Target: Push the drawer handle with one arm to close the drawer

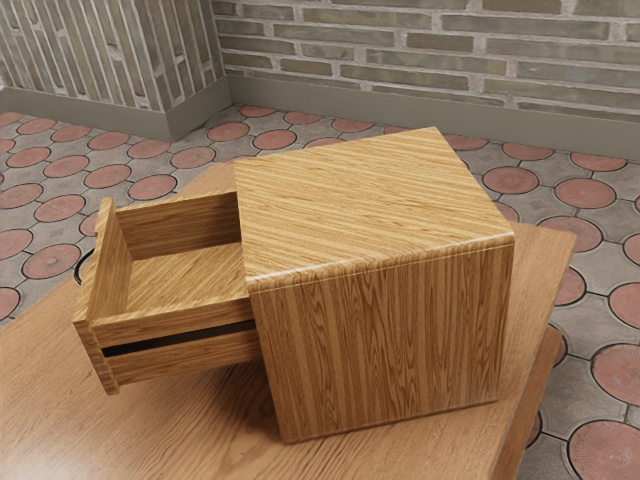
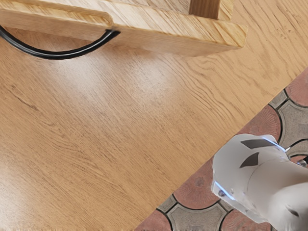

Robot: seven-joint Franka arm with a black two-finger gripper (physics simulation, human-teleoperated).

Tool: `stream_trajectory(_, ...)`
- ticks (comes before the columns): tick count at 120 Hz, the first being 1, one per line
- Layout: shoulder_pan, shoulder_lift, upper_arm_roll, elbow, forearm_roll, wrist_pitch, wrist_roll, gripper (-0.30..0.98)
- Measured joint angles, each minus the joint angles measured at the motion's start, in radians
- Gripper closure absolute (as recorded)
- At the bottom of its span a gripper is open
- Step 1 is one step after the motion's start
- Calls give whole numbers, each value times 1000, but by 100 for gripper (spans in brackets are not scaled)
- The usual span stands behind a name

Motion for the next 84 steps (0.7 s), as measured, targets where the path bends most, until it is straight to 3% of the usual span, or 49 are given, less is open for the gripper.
stream_trajectory(38,9,96,10,-142,65,201,48,63)
stream_trajectory(84,9,179,30,-188,68,380,80,77)
